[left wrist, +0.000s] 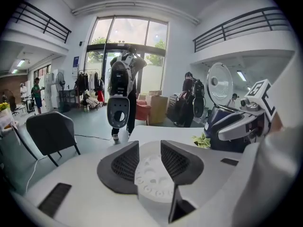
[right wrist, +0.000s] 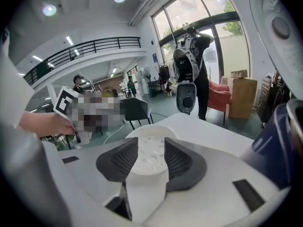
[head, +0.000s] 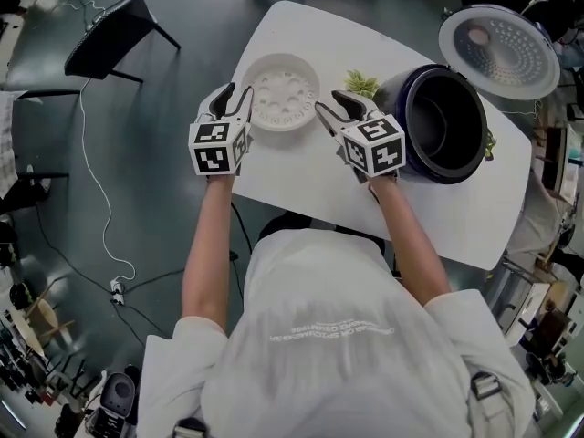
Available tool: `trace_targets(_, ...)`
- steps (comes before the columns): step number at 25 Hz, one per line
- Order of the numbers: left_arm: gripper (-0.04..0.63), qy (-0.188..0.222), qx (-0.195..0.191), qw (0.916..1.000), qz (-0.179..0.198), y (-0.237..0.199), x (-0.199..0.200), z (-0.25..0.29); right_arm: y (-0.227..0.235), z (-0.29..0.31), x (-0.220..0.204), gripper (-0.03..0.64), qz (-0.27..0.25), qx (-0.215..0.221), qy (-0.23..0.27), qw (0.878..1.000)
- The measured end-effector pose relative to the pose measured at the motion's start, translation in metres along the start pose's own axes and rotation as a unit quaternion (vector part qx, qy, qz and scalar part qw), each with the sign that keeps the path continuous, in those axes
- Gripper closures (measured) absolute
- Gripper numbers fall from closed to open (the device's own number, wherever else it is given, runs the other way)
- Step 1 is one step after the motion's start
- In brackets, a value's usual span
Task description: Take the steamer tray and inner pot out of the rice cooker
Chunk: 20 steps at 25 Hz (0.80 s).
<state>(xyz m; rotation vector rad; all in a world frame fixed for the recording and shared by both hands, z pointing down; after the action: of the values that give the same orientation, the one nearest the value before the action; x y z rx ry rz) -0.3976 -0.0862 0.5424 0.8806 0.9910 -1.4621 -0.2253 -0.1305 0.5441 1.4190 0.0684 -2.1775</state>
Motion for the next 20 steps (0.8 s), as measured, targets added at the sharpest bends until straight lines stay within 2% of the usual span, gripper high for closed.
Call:
trace_targets(5,0.439,0.042,-0.011,0.9986,0.031,0.034,0.032,-0.018,-0.004,-0.044,0.024,0.428,-0.003,-0.003,0.041,0.999)
trace_targets(9,0.446,0.080,-0.038,0.9951,0.045,0.065,0.059,-0.020,0.001,-0.073,0.045,0.426,-0.003,-0.010,0.077,0.997)
trace_targets(14,0.466,0.103,-0.085,0.9895,0.054,0.106,0.089,-0.015,0.004,-0.111,0.074,0.440,0.005,-0.018,0.132,0.991)
trace_targets(17,0.468,0.115,-0.115,0.9849,0.059,0.126,0.102,-0.009,0.009,-0.136,0.092,0.441,0.001,-0.040,0.169,0.985)
trace_targets(20,0.468,0.120,-0.141,0.9805,0.066,0.155,0.110,-0.002,0.030,-0.170,0.095,0.441,-0.002,-0.081,0.188,0.979)
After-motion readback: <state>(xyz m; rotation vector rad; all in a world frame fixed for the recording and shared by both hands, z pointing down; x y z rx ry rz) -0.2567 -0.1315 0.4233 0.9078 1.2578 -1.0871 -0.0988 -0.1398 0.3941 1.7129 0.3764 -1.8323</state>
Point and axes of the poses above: the fingertips, and each gripper's own axes: z forward along the fingers, y to its right, x out of its top, the point moved 1 cm from there along -z, backward along the fingers, and after that the axes turned 10 degrees about y, right-handed, at the moved point
